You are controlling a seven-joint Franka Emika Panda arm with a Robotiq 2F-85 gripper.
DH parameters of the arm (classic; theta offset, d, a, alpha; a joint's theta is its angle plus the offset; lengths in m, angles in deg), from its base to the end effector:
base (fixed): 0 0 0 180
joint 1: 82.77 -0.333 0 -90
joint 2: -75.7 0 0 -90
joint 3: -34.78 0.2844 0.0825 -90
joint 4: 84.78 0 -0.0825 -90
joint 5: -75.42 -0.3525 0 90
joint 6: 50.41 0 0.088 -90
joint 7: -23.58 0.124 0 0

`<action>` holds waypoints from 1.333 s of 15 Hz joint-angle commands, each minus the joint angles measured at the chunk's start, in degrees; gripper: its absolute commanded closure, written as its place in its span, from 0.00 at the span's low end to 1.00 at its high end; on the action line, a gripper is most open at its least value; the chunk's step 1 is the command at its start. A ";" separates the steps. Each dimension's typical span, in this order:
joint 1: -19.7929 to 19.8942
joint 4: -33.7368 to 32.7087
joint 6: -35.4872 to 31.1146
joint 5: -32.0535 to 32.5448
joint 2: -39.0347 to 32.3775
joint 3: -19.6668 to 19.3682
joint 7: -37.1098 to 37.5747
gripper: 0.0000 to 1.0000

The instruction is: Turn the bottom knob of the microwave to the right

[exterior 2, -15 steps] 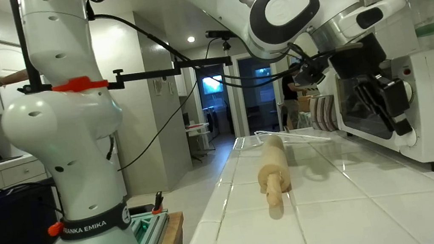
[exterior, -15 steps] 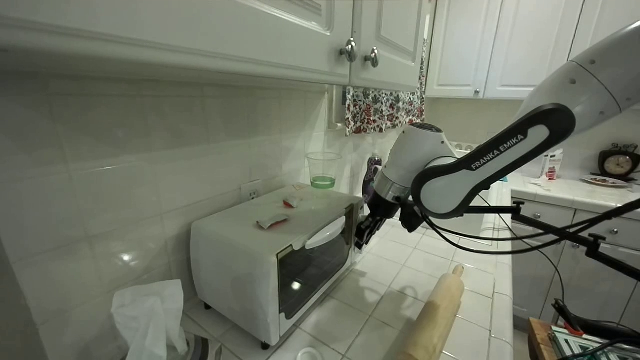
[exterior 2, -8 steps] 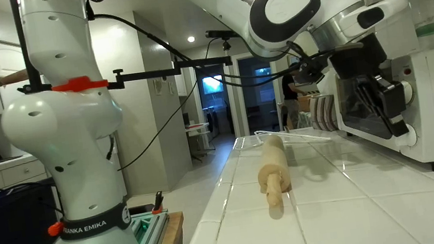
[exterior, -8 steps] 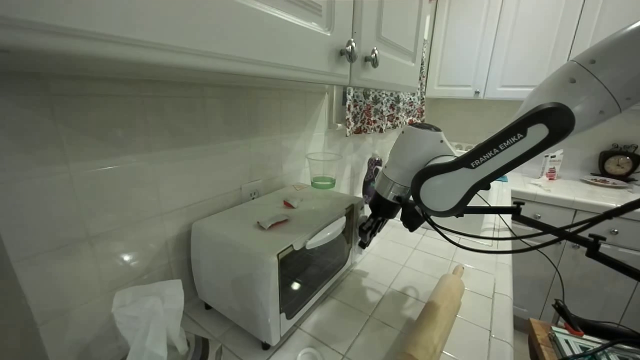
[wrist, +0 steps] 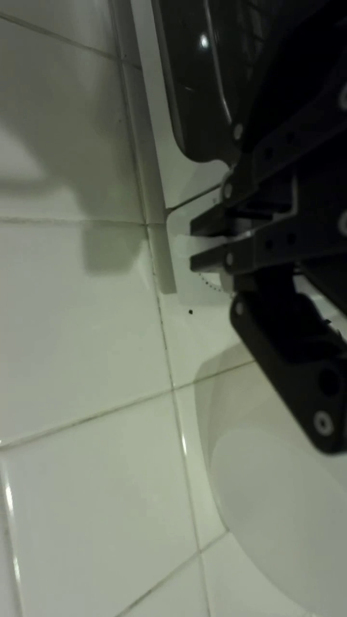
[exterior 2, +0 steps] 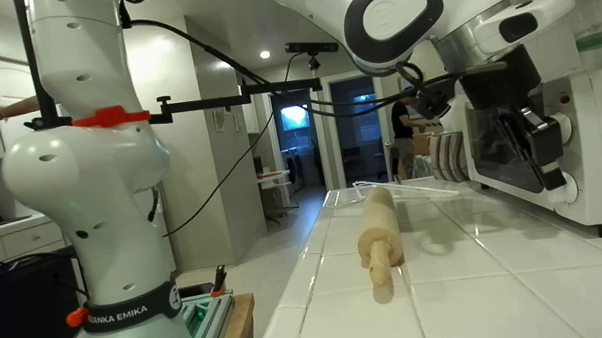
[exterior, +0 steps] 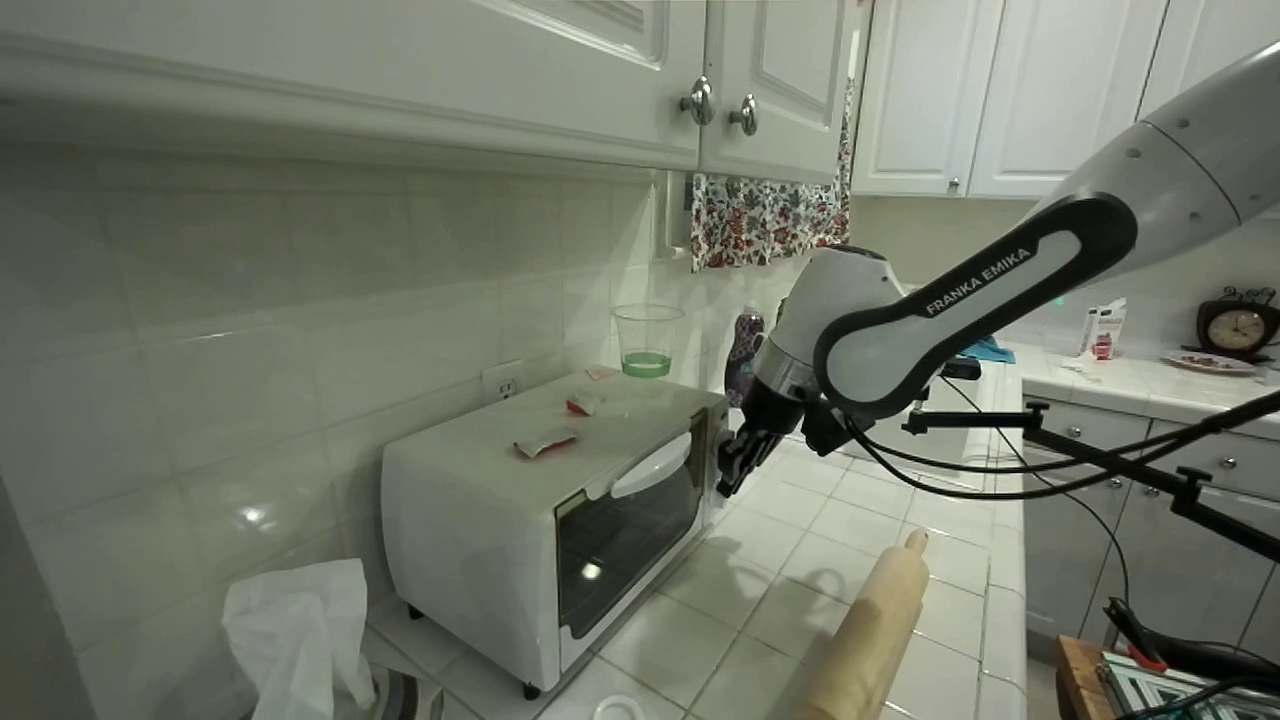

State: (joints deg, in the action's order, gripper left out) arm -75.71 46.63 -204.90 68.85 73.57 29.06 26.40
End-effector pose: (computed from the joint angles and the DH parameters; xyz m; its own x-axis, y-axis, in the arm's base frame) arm 0.5180 -0.1204 0.3468 0.8685 -0.3515 0.3495 -0.3397 -0.9355 -0.0966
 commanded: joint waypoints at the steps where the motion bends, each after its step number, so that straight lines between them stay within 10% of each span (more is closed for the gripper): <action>1: 0.59 0.19 -0.47 -9.94 -1.16 0.07 -7.96 0.97; 20: 4.78 2.33 4.95 -50.38 -0.06 -0.96 -41.68 0.97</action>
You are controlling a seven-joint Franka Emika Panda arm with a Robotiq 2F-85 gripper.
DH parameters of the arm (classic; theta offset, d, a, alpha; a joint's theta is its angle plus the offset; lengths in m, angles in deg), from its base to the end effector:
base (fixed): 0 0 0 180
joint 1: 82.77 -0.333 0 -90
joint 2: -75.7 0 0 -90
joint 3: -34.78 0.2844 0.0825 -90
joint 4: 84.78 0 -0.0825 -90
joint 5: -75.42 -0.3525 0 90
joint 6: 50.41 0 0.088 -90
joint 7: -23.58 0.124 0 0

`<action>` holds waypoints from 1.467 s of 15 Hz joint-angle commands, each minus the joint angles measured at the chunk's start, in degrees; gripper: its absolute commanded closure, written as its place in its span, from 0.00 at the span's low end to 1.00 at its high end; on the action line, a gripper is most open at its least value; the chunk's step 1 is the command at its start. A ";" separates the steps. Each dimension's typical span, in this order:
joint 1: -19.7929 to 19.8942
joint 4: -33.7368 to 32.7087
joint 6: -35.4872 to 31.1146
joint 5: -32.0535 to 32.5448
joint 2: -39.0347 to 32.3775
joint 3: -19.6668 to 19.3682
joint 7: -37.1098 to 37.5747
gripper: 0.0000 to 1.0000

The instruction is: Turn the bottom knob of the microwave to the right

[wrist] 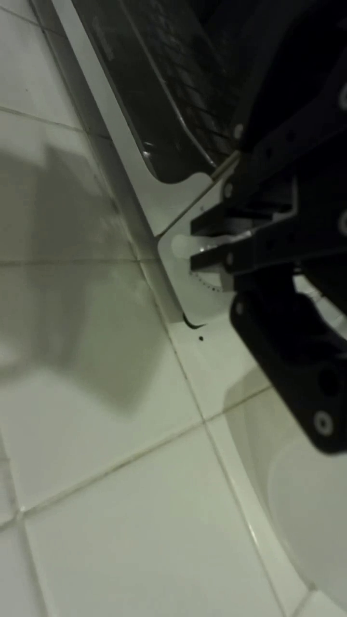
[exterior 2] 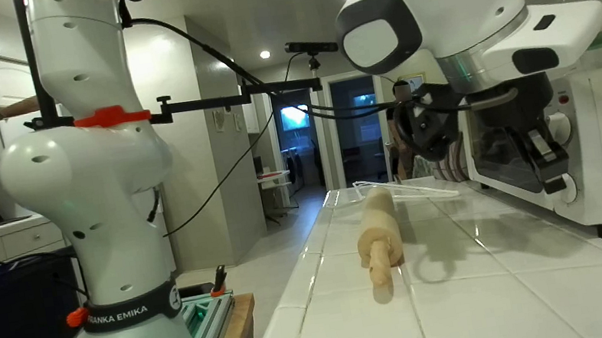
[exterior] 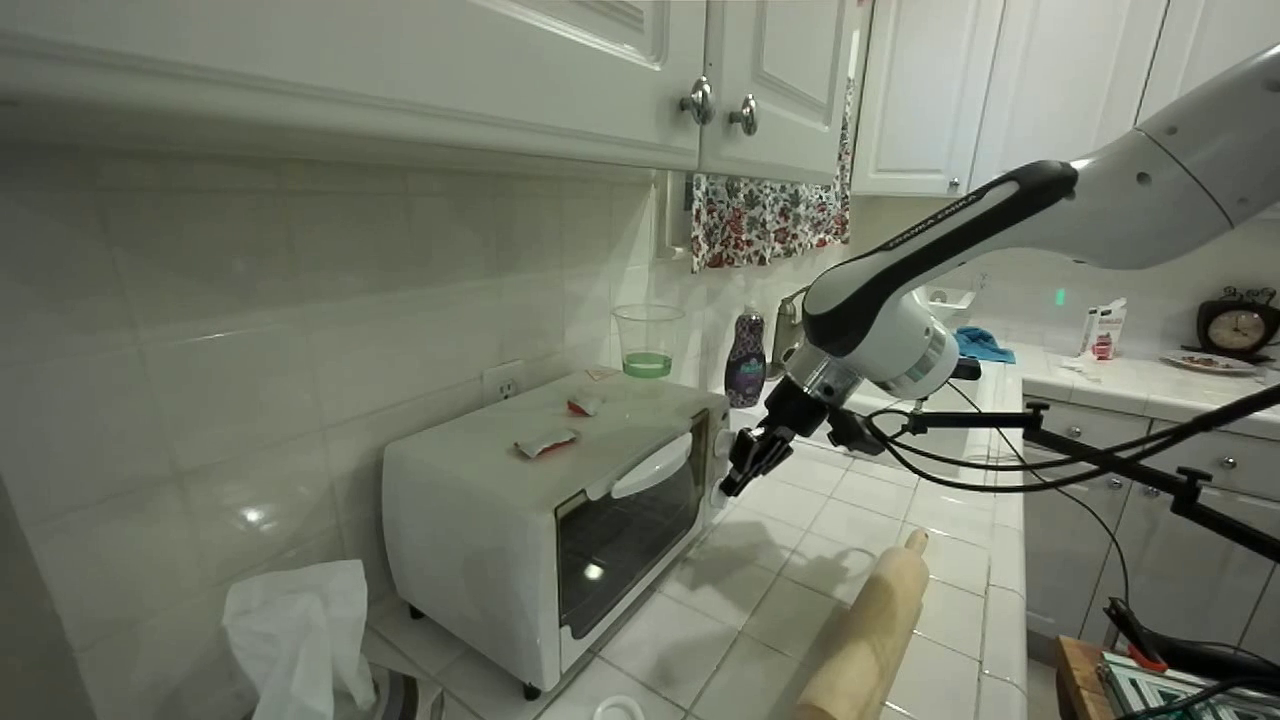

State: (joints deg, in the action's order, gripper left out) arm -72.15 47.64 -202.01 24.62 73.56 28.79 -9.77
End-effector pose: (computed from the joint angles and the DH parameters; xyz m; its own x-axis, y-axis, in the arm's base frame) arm 0.4921 -0.1617 0.3281 0.8069 -0.4708 0.3567 -0.3096 -0.8514 -0.4234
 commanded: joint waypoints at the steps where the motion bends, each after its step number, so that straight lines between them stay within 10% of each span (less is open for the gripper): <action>1: 1.48 1.35 2.85 -8.03 -0.21 -0.83 -6.72 0.97; 17: 2.33 2.39 9.15 -21.61 -2.39 -4.46 -17.60 0.97; 18: 2.23 2.51 8.50 -20.61 -2.17 -4.50 -16.83 0.62; 22: 0.99 4.19 2.14 -12.54 -0.41 -4.11 -10.63 0.40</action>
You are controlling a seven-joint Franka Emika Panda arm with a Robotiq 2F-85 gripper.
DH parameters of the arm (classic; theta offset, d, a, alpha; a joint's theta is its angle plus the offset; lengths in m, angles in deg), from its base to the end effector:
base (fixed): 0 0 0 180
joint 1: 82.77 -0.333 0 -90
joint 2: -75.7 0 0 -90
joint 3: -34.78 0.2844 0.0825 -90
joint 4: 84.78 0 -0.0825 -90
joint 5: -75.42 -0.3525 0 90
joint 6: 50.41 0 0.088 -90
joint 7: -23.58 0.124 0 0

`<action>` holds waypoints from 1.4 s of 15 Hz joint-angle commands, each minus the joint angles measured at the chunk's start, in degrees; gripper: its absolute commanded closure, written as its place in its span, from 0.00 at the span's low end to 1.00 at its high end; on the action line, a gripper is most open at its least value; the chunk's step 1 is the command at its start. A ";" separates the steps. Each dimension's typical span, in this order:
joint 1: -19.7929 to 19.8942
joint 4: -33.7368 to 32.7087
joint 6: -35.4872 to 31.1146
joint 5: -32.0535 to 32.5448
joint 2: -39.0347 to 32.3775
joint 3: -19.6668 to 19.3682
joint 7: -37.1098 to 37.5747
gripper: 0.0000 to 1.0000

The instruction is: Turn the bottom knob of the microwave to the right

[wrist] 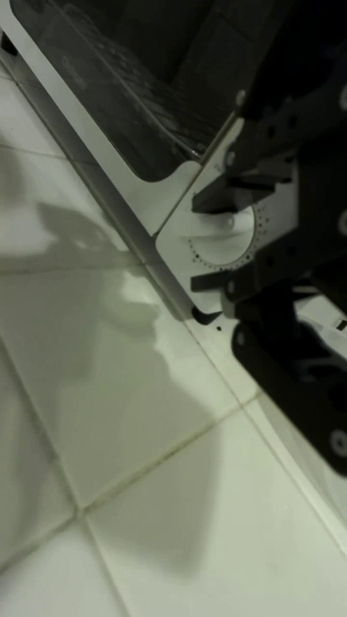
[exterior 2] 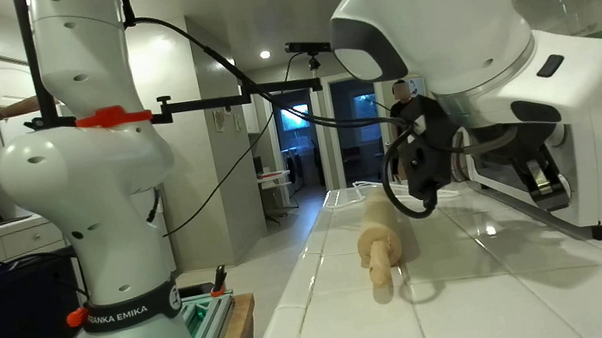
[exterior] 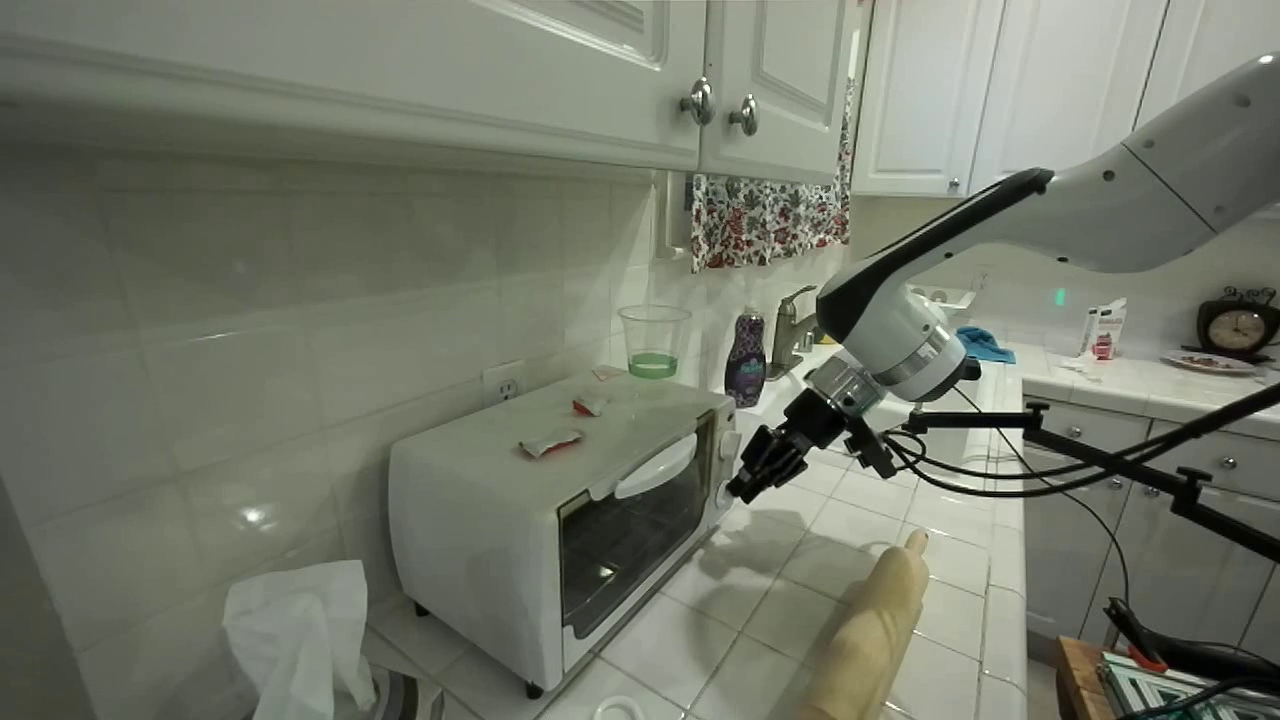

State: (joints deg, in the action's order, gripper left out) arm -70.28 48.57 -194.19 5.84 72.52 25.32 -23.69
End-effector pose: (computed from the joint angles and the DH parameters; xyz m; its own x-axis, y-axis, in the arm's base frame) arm 0.4687 -0.1868 0.3028 0.7528 -0.5768 0.3170 -0.3095 -0.7353 -0.6030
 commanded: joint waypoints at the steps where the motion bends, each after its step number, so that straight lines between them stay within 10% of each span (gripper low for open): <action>1: -1.42 3.98 -7.73 8.85 1.39 -0.41 5.31 0.33; 6: -3.60 8.81 -14.06 30.46 5.46 0.74 22.67 0.00; 14: -2.08 12.91 -11.61 62.14 15.83 2.04 44.84 0.00; 17: 0.89 11.24 0.02 74.73 21.55 5.97 57.61 0.00; 21: -1.08 8.84 13.58 75.28 29.22 8.08 61.34 0.00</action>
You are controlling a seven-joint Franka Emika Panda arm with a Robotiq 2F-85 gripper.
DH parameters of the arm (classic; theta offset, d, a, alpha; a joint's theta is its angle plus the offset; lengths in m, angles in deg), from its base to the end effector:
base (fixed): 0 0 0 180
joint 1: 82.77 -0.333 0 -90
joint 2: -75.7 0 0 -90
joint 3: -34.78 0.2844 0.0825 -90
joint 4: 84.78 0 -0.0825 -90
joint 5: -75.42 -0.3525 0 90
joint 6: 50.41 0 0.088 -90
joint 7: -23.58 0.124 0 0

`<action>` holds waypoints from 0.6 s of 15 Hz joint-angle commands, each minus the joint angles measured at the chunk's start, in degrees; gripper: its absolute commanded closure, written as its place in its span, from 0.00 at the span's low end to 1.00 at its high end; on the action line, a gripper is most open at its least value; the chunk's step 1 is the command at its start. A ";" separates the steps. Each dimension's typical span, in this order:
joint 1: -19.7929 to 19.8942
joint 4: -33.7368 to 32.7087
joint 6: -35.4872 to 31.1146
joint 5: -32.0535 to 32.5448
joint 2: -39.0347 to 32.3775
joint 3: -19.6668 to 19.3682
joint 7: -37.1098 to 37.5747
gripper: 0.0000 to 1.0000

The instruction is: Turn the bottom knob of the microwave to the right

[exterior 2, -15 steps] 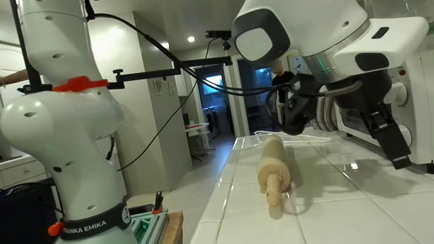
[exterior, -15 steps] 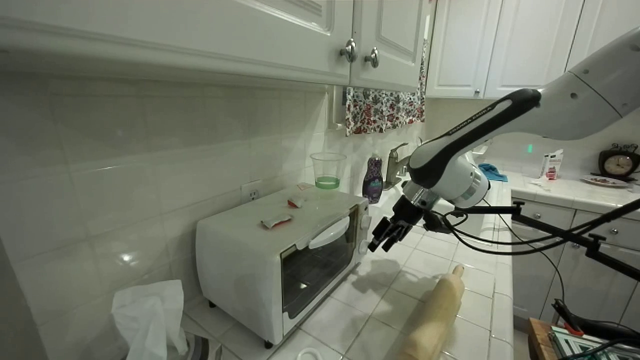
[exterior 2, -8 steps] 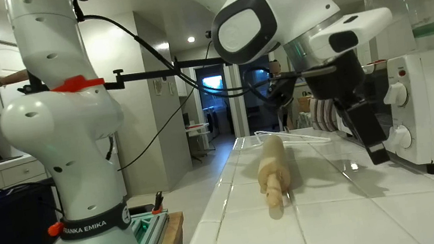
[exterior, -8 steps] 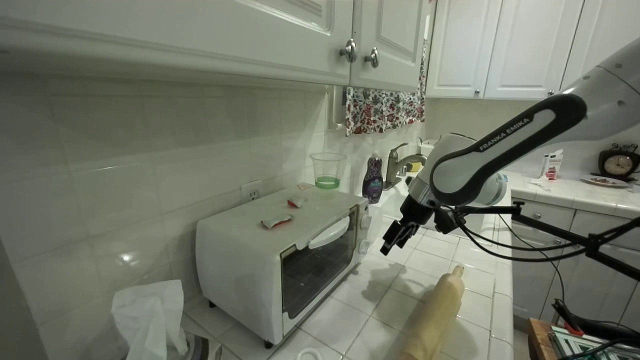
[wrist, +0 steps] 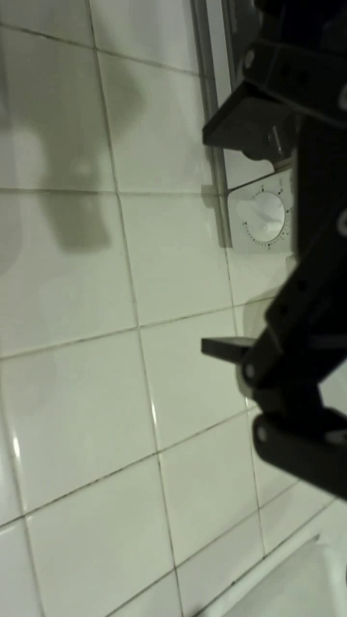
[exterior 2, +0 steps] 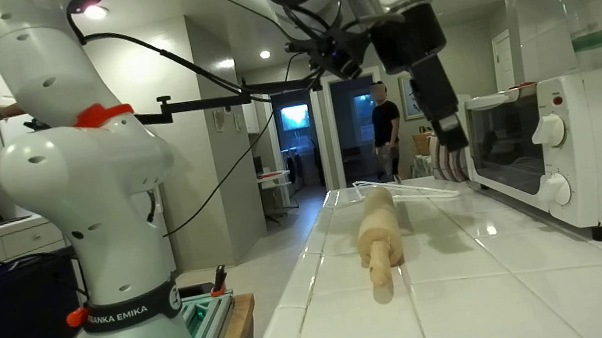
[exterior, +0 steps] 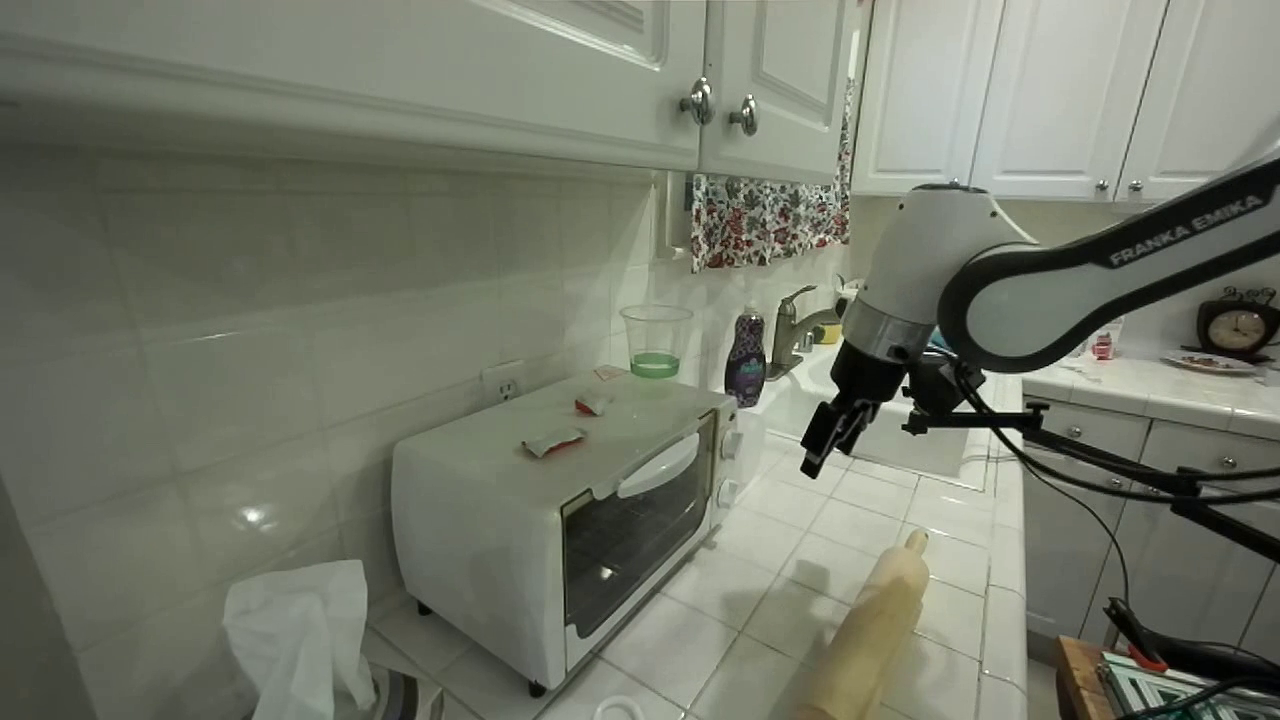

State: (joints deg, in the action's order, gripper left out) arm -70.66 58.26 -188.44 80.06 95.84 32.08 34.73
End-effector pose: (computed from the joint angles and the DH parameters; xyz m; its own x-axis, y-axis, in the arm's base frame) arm 0.4228 -0.1132 0.4093 0.8885 -0.3749 0.2647 -0.3889 -0.9213 0.0006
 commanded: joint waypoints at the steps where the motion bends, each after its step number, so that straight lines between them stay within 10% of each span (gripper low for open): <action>1: -0.80 -1.39 9.93 1.20 7.44 1.90 3.25 0.00; 9: -1.93 -1.79 10.01 3.23 12.96 2.96 0.40 0.00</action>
State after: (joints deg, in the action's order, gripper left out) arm -72.11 56.57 -178.57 82.98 108.84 35.47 34.90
